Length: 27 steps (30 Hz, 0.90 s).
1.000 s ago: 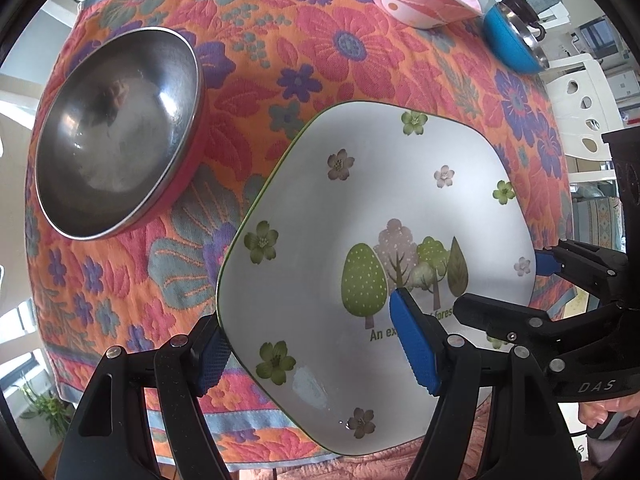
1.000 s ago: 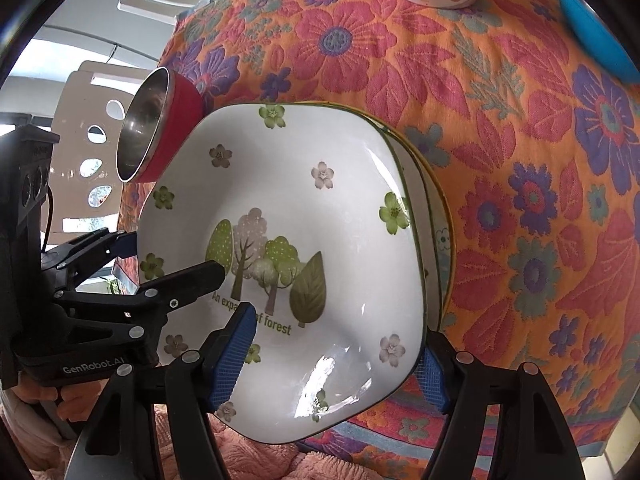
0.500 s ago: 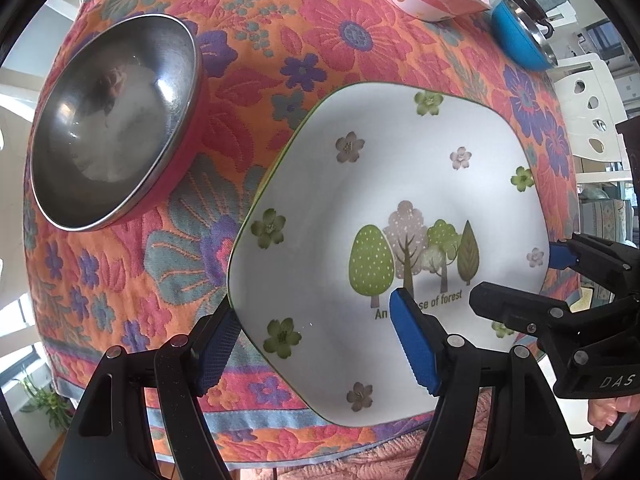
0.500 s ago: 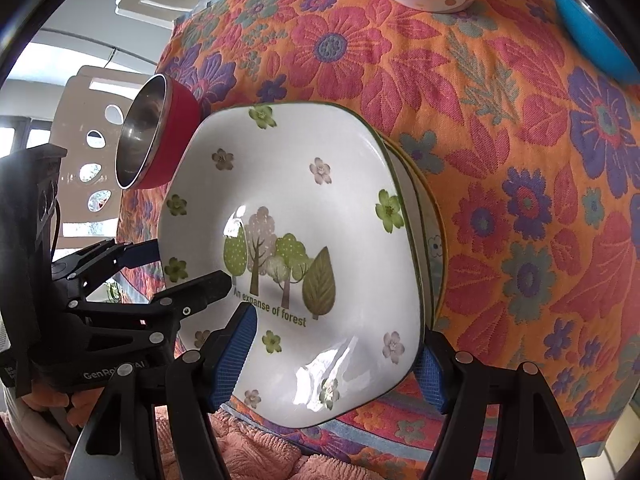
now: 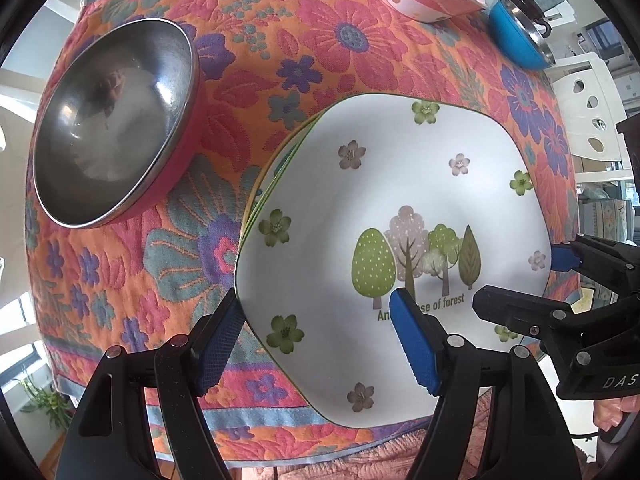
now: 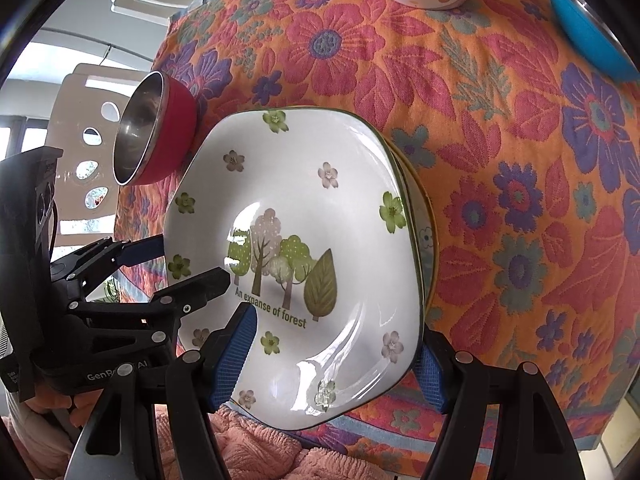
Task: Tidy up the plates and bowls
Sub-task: 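Lower the hexagonal plate onto the stack and open both tools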
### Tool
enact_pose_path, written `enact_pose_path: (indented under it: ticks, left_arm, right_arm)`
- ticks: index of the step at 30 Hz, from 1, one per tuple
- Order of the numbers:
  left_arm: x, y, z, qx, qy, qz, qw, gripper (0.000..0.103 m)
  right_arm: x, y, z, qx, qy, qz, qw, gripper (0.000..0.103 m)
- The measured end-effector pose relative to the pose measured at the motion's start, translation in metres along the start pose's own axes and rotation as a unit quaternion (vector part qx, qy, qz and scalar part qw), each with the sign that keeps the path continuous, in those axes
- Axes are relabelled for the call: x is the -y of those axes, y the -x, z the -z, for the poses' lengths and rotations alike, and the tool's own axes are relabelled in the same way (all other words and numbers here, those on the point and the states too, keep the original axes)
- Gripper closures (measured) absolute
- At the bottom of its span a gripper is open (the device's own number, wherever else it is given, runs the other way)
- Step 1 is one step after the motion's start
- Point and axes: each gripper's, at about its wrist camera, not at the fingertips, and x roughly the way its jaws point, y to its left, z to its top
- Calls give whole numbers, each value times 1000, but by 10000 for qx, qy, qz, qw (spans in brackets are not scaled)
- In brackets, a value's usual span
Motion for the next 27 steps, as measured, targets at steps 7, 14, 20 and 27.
enact_pose_path:
  ticks: [7, 14, 20, 27]
  left_arm:
    - [2, 0, 2, -2, 24, -2, 10000, 32]
    - [5, -1, 3, -10, 83, 1, 10000, 32]
    - [5, -1, 4, -16, 98, 9, 10000, 32]
    - [5, 3, 6, -26, 130, 63, 9999, 32]
  right_arm:
    - [4, 4, 2, -18, -98, -1, 10000, 32]
    - [10, 8, 4, -2, -177, 91, 9998, 32]
    - [9, 9, 5, 12, -147, 118, 9998, 32]
    - [10, 10, 5, 28, -203, 77, 9998, 32]
